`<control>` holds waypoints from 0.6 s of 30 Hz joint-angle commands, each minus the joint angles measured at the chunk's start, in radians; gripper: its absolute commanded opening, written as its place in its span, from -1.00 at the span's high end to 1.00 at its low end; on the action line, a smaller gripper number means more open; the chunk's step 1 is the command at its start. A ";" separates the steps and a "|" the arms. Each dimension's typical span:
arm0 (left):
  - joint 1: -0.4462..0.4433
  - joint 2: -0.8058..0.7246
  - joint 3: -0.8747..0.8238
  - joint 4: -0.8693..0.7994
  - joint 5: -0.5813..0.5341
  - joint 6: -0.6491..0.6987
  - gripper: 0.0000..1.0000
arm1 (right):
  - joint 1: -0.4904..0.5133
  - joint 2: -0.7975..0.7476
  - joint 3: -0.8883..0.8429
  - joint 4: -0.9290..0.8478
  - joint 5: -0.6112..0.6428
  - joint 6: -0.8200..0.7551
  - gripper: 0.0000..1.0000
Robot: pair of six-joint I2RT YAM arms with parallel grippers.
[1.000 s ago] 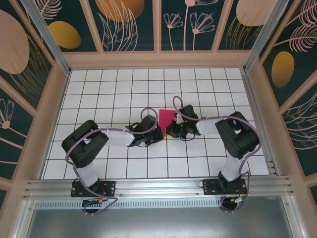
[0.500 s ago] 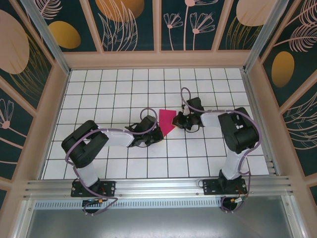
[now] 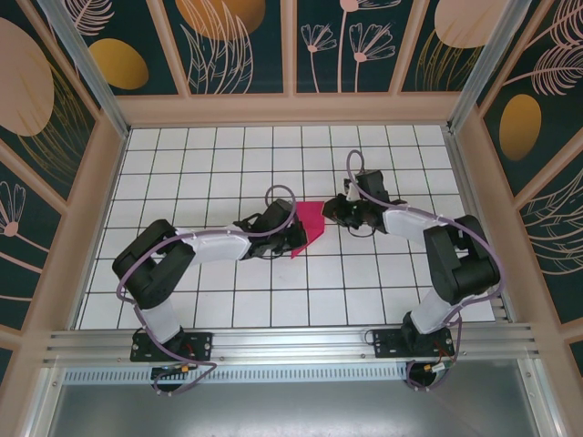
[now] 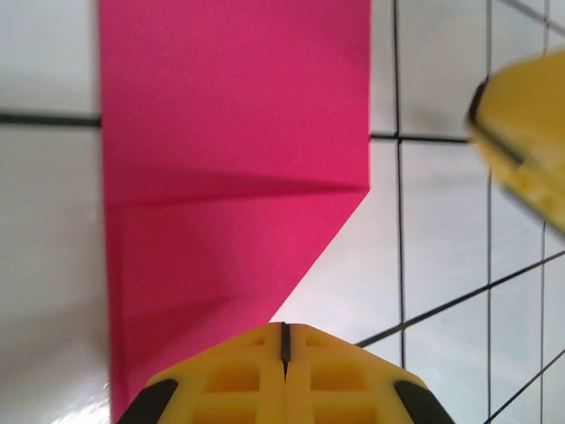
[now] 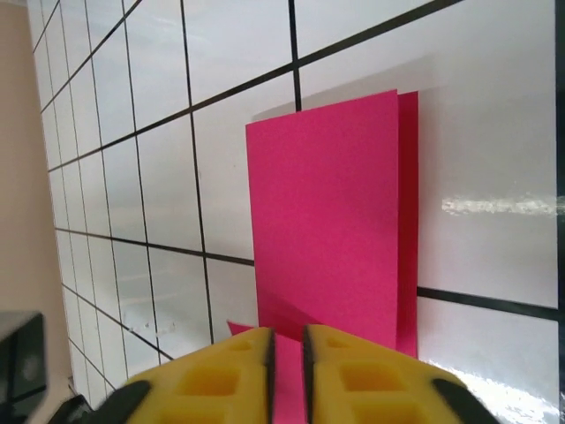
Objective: Fold a paper plane with a square sheet of paper (pick it up from the middle)
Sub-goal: Third fold the triangle at the center of the table.
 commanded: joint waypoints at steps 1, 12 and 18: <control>0.002 -0.006 0.028 -0.072 -0.090 0.014 1.00 | -0.004 -0.015 -0.044 -0.005 -0.027 0.009 0.48; 0.014 0.040 0.063 -0.122 -0.162 0.001 1.00 | -0.004 0.055 -0.067 0.036 -0.115 0.014 0.29; 0.016 0.048 0.064 -0.124 -0.161 -0.002 1.00 | -0.005 0.087 -0.065 0.043 -0.126 0.011 0.27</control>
